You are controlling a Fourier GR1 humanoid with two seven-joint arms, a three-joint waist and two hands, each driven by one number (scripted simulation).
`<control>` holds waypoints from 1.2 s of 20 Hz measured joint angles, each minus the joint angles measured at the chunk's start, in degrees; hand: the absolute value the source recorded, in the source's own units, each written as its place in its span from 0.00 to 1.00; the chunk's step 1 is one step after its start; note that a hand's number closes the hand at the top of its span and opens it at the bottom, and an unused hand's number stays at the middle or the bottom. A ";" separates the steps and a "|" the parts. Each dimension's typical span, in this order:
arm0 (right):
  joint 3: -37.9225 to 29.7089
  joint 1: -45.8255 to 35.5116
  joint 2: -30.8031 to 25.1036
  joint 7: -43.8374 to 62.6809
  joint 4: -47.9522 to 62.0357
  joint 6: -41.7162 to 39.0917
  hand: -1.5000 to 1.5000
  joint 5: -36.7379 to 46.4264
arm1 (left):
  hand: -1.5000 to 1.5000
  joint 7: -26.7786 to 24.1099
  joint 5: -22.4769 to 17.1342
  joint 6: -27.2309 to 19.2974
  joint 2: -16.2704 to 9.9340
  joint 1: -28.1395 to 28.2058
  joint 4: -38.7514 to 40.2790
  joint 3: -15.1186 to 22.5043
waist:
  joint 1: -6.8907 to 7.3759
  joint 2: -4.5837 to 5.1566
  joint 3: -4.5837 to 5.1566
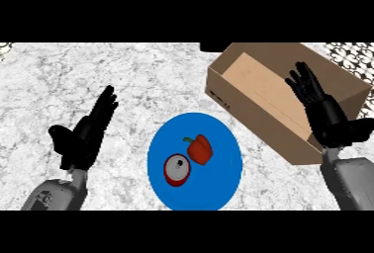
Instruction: Pick the bell pepper from the plate and place it in the cardboard box
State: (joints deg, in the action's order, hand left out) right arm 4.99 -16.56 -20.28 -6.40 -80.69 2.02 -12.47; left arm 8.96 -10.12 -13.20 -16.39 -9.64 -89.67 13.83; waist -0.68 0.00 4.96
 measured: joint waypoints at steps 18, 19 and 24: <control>10.19 -19.98 -12.37 -16.94 0.10 -18.29 0.00 17.06 | 0.50 -12.94 5.15 12.39 -9.49 -4.25 1.57 -0.78 | 1.73 0.33 -4.90; 11.00 -20.38 -12.69 -18.04 -0.16 -18.61 0.00 18.65 | 0.50 -13.80 5.29 12.70 -9.53 -4.11 2.30 -1.07 | 1.59 0.29 -4.91; 16.39 -24.02 -14.84 -15.35 -2.70 -22.03 0.00 26.53 | 0.50 -14.11 5.47 13.44 -9.40 -3.36 2.15 -1.57 | 1.23 -0.04 -4.89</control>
State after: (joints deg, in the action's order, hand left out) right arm 21.38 -40.58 -35.12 -21.75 -83.40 -20.02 14.05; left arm -5.15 -4.65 0.25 -25.79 -13.00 -87.52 12.26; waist 0.55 -0.03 0.07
